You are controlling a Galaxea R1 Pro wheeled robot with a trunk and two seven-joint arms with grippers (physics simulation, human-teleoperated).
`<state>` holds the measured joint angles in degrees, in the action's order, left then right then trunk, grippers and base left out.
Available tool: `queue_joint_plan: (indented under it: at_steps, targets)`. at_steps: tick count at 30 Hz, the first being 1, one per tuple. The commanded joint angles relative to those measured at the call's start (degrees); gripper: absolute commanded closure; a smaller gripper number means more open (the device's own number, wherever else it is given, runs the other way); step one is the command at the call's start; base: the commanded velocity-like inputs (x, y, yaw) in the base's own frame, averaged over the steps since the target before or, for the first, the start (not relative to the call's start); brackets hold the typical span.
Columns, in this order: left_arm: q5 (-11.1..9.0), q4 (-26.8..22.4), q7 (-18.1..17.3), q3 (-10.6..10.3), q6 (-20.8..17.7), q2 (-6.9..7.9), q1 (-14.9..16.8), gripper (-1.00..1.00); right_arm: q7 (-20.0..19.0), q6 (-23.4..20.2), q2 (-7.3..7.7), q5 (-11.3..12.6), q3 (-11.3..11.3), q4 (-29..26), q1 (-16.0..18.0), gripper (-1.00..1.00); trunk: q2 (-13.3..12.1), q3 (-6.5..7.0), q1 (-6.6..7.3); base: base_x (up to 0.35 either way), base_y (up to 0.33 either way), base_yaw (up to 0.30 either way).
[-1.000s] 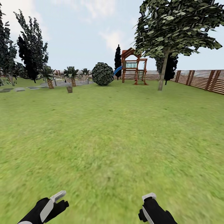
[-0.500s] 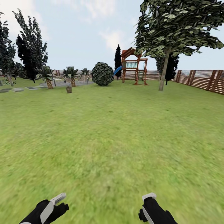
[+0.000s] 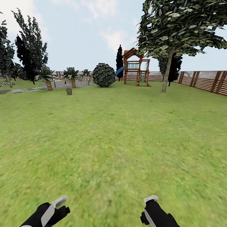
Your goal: Take the three Easter eggs out of the wicker basket on the lawn in the garden, then place them on the lawn next to a single tree (choose any tree) so that all three eggs are next to the same tree and none are left in the basket.
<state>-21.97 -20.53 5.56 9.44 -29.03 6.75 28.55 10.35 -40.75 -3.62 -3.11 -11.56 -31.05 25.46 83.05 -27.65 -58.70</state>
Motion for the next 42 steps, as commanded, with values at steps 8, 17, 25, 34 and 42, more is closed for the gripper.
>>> queue_joint_plan:
  at_steps: [8,17,25,34,42]
  targets:
    - [-0.62,-0.13,0.42,0.14,-0.33,0.02,0.01,-1.0,0.13,-0.39,0.01,-0.53,-0.12,-0.06,0.03,-1.0,0.03,-0.06,-0.03,0.325,0.0,0.065]
    - [-0.7,-0.2,0.4,0.18,-0.33,0.22,0.01,-1.0,1.64,-0.41,0.01,-0.52,-0.07,-0.15,0.03,-1.0,0.03,-0.06,-0.03,0.325,0.0,0.28]
    - [-0.7,-0.18,0.38,0.14,-0.33,0.19,0.01,-1.0,1.75,-0.41,0.01,-0.5,-0.03,-0.15,0.03,-1.0,0.03,-0.06,-0.03,0.325,0.0,0.296]
    - [-0.62,-0.13,0.3,0.14,-0.33,0.04,0.01,-1.0,1.78,-0.43,0.03,-0.46,0.04,-0.28,0.03,-1.0,0.03,-0.06,-0.03,0.325,0.0,0.051]
    - [-0.61,-0.13,-1.63,0.14,-0.33,0.11,0.01,-1.0,1.69,-0.38,0.73,-0.18,1.15,-0.31,0.03,-1.0,0.03,-0.06,-0.03,0.325,0.0,0.001]
